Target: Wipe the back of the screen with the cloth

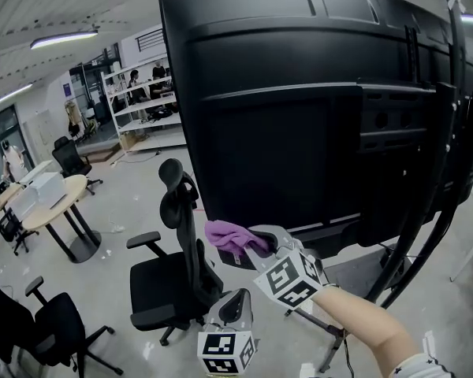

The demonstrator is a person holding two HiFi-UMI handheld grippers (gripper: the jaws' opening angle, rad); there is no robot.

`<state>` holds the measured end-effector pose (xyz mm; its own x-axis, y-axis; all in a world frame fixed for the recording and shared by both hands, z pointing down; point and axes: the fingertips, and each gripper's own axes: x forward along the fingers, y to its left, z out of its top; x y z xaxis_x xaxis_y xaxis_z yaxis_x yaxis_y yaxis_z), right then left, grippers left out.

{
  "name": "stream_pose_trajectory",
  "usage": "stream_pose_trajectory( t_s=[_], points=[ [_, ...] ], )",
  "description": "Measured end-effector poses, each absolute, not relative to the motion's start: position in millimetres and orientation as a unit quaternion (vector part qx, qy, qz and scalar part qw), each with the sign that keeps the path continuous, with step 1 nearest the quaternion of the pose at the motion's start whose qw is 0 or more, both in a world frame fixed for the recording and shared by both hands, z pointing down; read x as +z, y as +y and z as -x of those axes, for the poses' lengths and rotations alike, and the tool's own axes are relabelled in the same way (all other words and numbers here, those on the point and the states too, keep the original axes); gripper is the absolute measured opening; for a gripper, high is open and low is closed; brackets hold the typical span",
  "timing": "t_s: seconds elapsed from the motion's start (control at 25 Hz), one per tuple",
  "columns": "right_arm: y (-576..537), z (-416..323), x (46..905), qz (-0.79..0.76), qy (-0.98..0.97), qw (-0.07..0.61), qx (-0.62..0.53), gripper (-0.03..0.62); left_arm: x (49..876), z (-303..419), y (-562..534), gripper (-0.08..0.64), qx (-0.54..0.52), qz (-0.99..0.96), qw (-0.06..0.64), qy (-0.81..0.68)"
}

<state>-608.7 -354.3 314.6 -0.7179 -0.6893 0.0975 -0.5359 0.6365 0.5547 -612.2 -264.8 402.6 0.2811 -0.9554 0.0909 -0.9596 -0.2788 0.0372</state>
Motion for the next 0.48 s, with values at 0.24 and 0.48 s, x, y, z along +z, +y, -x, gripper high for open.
stream_pose_trajectory(
  t_s=[0.24,0.48],
  points=[
    [-380.3,578.1,218.7,-0.381,-0.832,0.196,-0.351,0.057,403.4,604.9,-265.9,0.008,0.028,-0.810,0.040,-0.584],
    [-382.5,558.5,86.4,-0.424,-0.793,0.163,-0.407,0.057,395.0,598.8,-270.4,0.008,0.030,-0.812,0.034,-0.583]
  ],
)
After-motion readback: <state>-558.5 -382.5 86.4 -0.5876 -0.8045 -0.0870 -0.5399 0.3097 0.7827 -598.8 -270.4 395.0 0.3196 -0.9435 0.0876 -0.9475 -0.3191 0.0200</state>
